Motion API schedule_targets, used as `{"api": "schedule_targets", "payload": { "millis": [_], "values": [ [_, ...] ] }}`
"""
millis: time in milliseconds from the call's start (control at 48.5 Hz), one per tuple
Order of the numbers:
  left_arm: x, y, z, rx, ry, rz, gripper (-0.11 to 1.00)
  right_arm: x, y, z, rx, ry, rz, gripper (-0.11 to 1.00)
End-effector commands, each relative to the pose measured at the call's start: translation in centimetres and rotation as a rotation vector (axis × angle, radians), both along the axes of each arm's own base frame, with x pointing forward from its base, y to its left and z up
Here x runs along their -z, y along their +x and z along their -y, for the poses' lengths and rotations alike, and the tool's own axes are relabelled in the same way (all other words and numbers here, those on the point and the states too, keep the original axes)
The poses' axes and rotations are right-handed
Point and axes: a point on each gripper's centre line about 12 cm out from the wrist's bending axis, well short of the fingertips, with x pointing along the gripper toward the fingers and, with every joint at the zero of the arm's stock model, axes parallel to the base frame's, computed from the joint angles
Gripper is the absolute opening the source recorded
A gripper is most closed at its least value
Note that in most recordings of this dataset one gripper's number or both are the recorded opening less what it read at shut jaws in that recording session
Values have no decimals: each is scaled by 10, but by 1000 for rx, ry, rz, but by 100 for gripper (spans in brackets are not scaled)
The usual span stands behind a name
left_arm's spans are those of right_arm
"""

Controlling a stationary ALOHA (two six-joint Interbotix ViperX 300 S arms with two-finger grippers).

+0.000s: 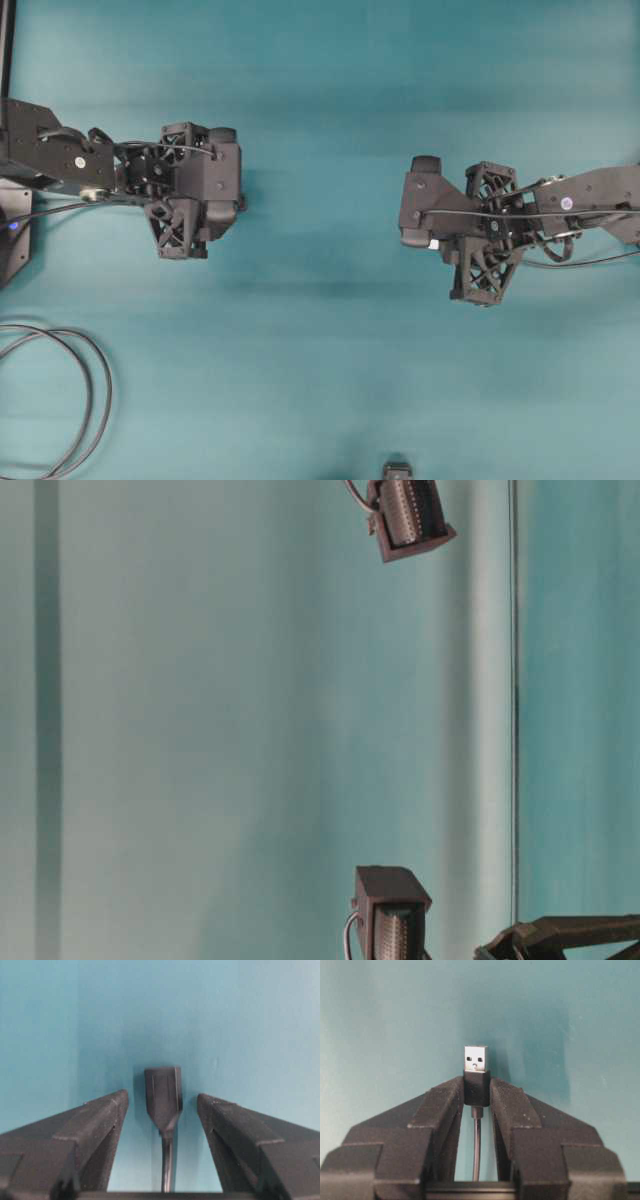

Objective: Insert the USB using both arms.
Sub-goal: 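Close left gripper on female socket, right gripper on male plug, then lift both connectors and raise them toward each other above the table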

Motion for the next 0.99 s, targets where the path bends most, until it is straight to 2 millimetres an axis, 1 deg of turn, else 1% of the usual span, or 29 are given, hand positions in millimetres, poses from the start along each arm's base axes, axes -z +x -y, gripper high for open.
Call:
{"api": "schedule_targets", "payload": {
  "millis": [0, 103, 310, 433, 660, 764, 846, 970],
  "values": [
    [-2, 6, -2, 12, 11, 8, 68, -15, 9, -2, 0, 10, 54, 19],
    [0, 4, -2, 15, 11, -12, 62, -18, 9, -2, 0, 11, 62, 19],
    [0, 4, 1, 45, 24, -12, 35, -26, 8, -2, 1, 13, 77, 19],
    [1, 3, 4, 73, 35, -15, 23, -32, 7, -2, 2, 12, 82, 19],
    [-1, 3, 6, 85, 37, -11, 23, -49, 6, -1, 6, 13, 101, 19],
    [-7, 5, 11, 99, 36, -5, 23, -61, 5, -1, 3, 15, 130, 19],
    [-19, 5, 20, 129, 36, -12, 23, -72, 4, 0, 6, 18, 153, 19],
    [-47, 6, 33, 153, 18, -63, 23, -87, 0, 1, 6, 17, 176, 19]
  ]
}}
